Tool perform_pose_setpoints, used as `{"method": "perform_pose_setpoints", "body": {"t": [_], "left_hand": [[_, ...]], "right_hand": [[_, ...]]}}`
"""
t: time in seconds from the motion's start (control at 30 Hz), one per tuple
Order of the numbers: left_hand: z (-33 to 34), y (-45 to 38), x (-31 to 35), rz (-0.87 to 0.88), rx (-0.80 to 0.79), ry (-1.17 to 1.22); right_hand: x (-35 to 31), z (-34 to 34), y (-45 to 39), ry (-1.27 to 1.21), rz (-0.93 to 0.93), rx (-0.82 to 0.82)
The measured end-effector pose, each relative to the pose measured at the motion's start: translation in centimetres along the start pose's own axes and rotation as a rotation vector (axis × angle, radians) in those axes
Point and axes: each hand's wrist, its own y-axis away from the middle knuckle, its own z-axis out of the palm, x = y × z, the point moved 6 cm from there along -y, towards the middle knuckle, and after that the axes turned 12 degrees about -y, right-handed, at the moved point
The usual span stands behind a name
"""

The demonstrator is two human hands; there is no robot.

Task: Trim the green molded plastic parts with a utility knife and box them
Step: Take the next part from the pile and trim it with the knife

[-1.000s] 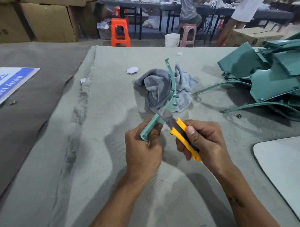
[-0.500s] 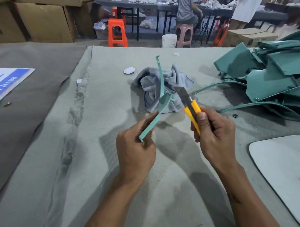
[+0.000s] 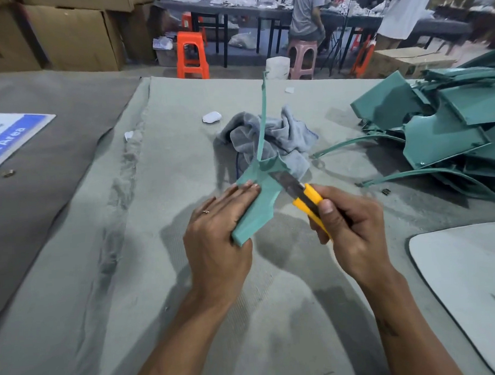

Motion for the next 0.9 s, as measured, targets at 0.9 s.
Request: {"method": "perform_pose_setpoints", "body": {"t": [0.9], "left_hand": [[0.5, 0.3, 1.1, 0.097, -0.111, -0.207]], "right_hand": [[-0.2, 5.0, 0.2, -0.608, 0.510, 0.111]]}}
